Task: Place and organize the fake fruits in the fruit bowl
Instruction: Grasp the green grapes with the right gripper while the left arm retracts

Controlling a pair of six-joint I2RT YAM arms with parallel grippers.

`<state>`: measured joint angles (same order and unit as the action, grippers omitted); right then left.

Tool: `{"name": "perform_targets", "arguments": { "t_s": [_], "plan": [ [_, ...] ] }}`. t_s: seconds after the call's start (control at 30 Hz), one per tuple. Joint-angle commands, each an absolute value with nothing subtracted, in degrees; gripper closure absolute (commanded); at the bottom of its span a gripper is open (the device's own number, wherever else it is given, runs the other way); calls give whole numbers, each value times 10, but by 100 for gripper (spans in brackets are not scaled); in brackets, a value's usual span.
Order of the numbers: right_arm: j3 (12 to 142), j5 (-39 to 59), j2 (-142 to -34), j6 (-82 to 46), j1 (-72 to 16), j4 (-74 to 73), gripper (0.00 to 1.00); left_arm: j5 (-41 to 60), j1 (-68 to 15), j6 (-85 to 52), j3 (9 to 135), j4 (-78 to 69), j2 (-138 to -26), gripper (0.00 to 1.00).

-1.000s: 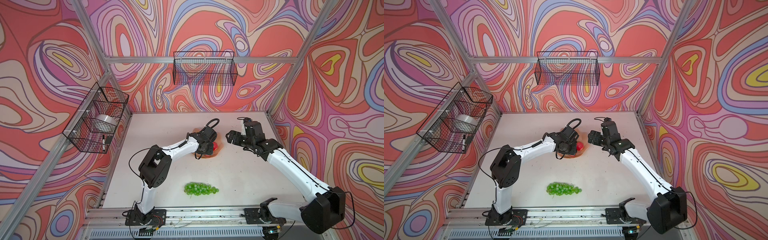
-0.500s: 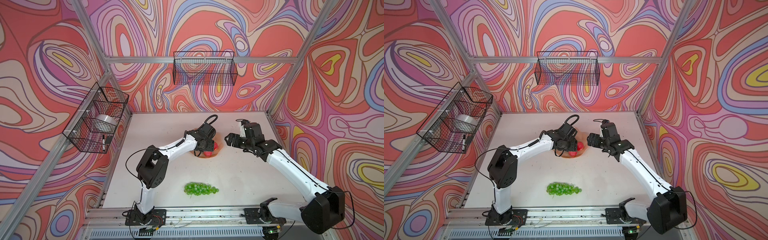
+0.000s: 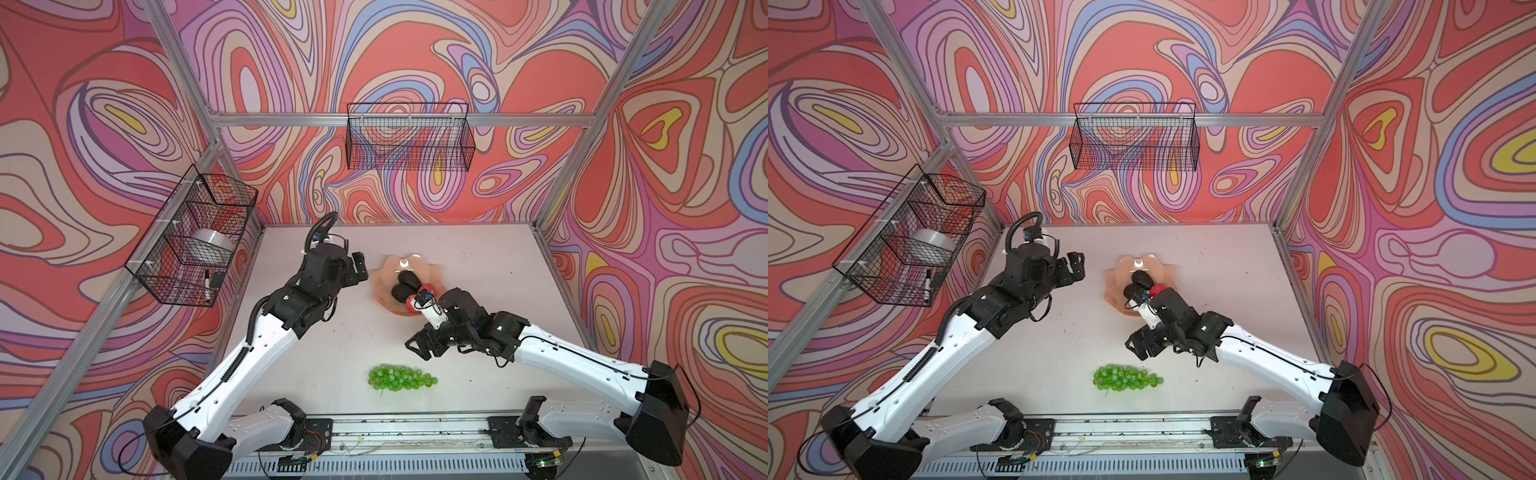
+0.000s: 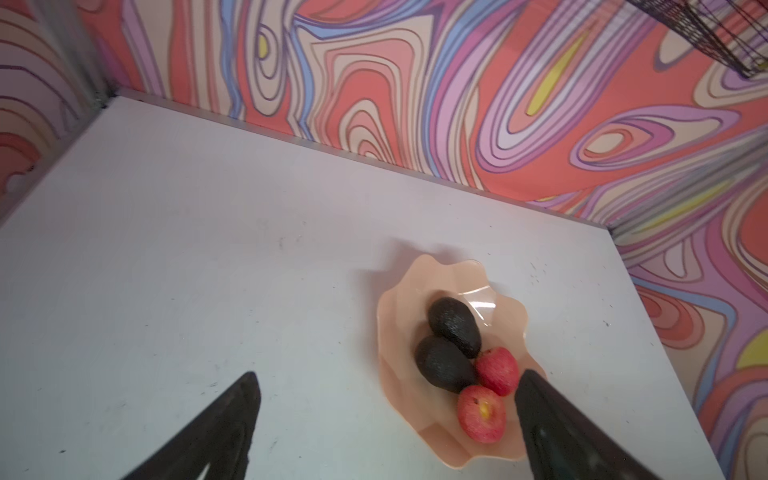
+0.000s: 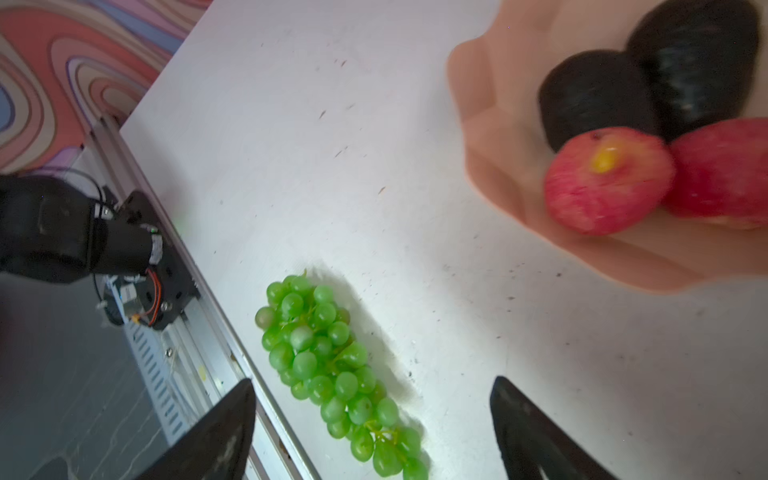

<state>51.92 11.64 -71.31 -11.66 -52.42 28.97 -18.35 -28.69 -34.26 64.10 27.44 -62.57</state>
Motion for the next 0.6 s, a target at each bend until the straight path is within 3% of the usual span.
{"name": "perform_targets", "arguments": {
  "t_s": [0.0,0.27,0.57],
  "plan": [
    [512,117,-738,-73,-563,255,9,-212,-259,-366,590,335,-569,2],
    [527,99,-813,-28,-640,248,8,-250,-228,-384,533,395,-455,0],
    [532,59,-901,-8,-656,207,9,-266,-221,-381,541,426,-442,0]
  ]
}}
